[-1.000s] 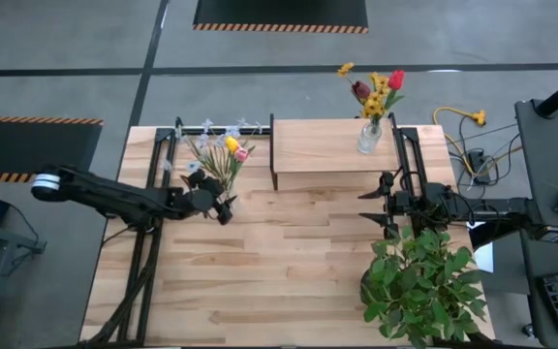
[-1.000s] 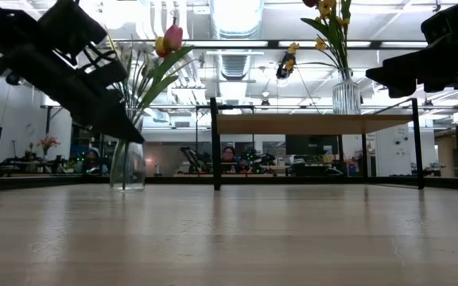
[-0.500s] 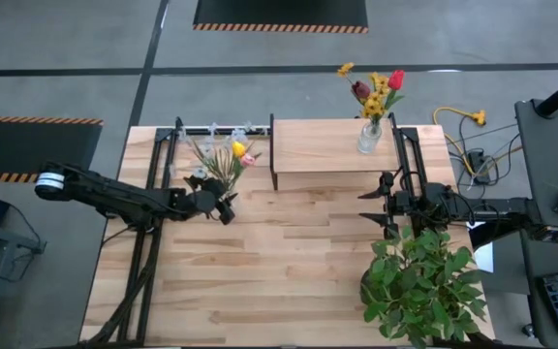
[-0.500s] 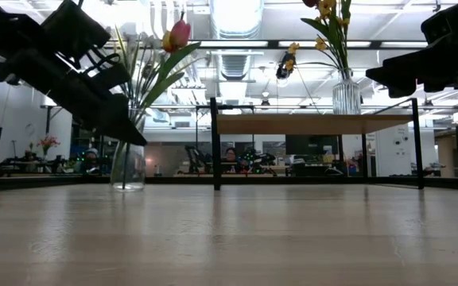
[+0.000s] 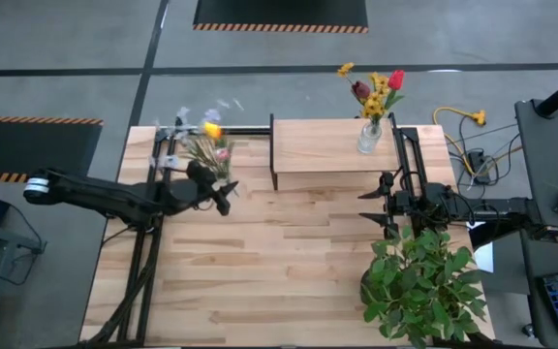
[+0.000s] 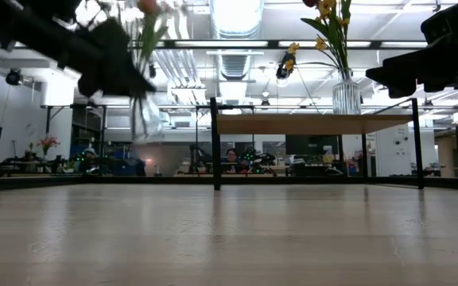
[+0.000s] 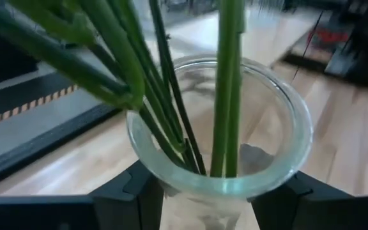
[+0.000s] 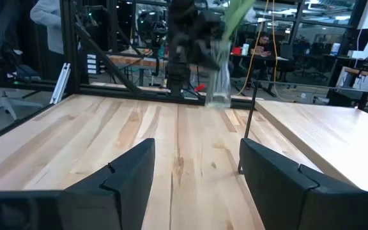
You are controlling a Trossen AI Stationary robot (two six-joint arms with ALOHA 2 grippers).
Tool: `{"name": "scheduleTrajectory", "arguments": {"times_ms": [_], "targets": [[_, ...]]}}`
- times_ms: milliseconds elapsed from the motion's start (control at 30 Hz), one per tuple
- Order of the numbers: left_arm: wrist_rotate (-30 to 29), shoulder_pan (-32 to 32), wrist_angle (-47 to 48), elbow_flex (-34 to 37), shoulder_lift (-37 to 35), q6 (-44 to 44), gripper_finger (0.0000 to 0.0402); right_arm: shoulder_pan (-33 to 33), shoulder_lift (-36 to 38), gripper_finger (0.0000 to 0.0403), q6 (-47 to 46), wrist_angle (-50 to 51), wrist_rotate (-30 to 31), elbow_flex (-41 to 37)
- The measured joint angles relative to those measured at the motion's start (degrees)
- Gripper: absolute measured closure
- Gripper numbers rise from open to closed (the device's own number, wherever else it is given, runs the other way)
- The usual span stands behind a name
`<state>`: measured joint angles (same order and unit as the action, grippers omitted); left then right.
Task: Pick and place flowers into a vace then onto a shelf
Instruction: Put the transparent vase with the flowers on the shelf
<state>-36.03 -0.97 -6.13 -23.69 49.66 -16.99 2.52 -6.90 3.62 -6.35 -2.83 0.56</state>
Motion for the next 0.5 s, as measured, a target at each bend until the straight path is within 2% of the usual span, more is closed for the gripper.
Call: {"name": "scheduleTrajectory", "arguments": {"times_ms": [167,367,500], "targets": [[-0.02,0.00,5.47,-9.16,1.20,1.13,0.0238,0.00,0.00,0.0184,-0.22,-0.02,0.00,-0.01],[-0.04,0.45,13.60,-22.70,8.13,4.52,0.0238,0.00,0.00,0.0184,-0.22,-0.02,0.00,-0.01],[-0.13,1.48,16.03,-29.15,12.85,4.56,0.0239,0.00,0.00,0.0184,-1.10,-0.02,0.00,-0.01]]}}
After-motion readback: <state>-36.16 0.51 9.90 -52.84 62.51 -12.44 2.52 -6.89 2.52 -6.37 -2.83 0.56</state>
